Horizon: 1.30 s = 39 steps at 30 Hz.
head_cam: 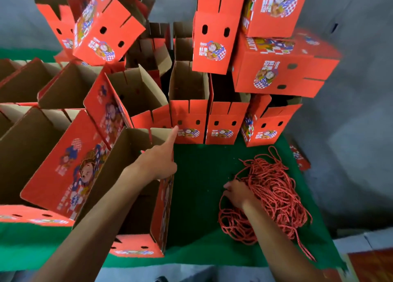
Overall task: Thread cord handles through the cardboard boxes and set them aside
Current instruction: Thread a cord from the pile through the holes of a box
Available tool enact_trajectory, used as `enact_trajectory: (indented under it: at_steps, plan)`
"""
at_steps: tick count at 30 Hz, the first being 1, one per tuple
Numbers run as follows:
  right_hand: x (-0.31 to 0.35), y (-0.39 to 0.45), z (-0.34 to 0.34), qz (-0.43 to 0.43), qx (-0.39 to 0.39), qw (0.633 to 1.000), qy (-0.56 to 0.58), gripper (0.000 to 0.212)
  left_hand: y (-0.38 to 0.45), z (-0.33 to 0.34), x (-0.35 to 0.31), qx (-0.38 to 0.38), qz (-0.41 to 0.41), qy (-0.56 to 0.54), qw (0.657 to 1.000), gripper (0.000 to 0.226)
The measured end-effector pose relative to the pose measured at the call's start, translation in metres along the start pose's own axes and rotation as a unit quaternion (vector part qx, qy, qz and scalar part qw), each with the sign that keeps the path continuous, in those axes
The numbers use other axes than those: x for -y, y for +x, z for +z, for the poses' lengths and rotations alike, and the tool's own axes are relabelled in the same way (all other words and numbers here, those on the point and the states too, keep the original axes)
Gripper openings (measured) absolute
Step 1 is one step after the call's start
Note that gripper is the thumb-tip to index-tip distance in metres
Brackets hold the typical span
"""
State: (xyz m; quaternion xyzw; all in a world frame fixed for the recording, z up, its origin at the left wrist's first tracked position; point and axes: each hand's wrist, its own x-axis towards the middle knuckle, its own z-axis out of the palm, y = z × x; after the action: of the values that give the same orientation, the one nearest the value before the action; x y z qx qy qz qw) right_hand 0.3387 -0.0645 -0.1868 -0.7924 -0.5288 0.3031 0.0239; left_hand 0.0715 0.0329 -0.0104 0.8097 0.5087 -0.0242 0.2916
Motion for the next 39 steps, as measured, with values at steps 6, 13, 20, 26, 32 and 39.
enact_trajectory:
  at_steps: [6,13,20,26,32,39]
  plan:
    - [0.007,-0.002,0.031,0.019,-0.044,0.999,-0.018,0.03,0.002,0.004,0.009,0.032,-0.058,-0.273,0.96,0.034]
    - [0.029,-0.002,0.034,0.043,-0.012,0.998,-0.043,0.011,-0.004,-0.005,0.012,0.077,-0.135,-0.35,0.924,0.016]
    - [0.028,-0.002,0.036,0.039,0.005,0.999,0.03,0.015,-0.008,-0.004,0.022,0.098,-0.179,-0.362,0.91,0.03]
    - [0.046,-0.001,0.03,-0.013,-0.014,0.916,0.401,0.007,-0.007,0.002,0.017,0.112,-0.181,-0.332,0.919,0.03]
    - [0.046,-0.002,0.023,0.028,-0.016,0.838,0.545,0.012,-0.009,0.005,0.019,0.112,-0.171,-0.334,0.92,0.026]
    - [0.011,-0.005,0.048,0.109,-0.064,0.896,0.427,0.017,-0.007,0.01,0.025,0.088,-0.167,-0.346,0.919,0.029]
